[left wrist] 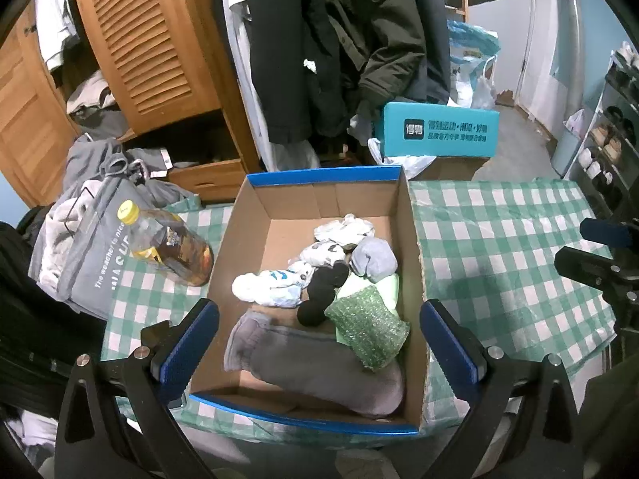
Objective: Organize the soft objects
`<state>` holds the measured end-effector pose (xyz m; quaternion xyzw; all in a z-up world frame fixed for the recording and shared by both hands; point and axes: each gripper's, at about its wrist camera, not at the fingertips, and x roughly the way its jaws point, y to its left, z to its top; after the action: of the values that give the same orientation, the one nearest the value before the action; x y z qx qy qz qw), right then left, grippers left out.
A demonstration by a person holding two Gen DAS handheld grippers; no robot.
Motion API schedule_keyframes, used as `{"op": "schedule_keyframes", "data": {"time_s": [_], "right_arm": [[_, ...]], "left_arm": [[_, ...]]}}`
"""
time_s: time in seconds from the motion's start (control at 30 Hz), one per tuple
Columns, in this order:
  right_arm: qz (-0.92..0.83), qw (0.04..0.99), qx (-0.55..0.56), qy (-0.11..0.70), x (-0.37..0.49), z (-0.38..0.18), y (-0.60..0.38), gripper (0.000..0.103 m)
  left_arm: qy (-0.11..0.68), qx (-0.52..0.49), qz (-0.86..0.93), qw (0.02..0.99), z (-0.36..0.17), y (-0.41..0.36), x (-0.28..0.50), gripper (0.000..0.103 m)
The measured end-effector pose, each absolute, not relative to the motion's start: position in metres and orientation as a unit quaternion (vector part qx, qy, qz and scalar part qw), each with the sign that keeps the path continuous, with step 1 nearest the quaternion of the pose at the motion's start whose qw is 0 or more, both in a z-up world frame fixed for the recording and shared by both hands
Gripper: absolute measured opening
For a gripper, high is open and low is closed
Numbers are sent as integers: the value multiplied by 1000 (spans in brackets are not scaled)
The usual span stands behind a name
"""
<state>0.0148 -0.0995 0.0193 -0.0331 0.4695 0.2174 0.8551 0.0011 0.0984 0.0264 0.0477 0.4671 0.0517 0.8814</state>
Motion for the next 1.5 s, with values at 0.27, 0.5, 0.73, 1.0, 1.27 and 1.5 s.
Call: {"op": "schedule_keyframes", "data": {"time_s": [0.27,0.5,0.73,1.0,1.27,1.5], "right_arm": [[217,855,-32,470,15,18,-103,72],[215,854,-30,474,15,14,-108,72],[214,854,-29,474,16,14,-108,72],[213,853,-29,475,15,12,-109,72],[213,853,-30,476,14,10,-108,72],[213,852,-32,478,14,9,-107,72]], "left_arm": [[472,53,48,878,23,92,3,102],[476,57,46,877,20,89,4,102],[480,54,45,875,19,90,4,102],[481,54,46,874,18,91,4,102],[483,53,50,872,16,94,3,102],[484,54,52,872,15,96,1,102]]}}
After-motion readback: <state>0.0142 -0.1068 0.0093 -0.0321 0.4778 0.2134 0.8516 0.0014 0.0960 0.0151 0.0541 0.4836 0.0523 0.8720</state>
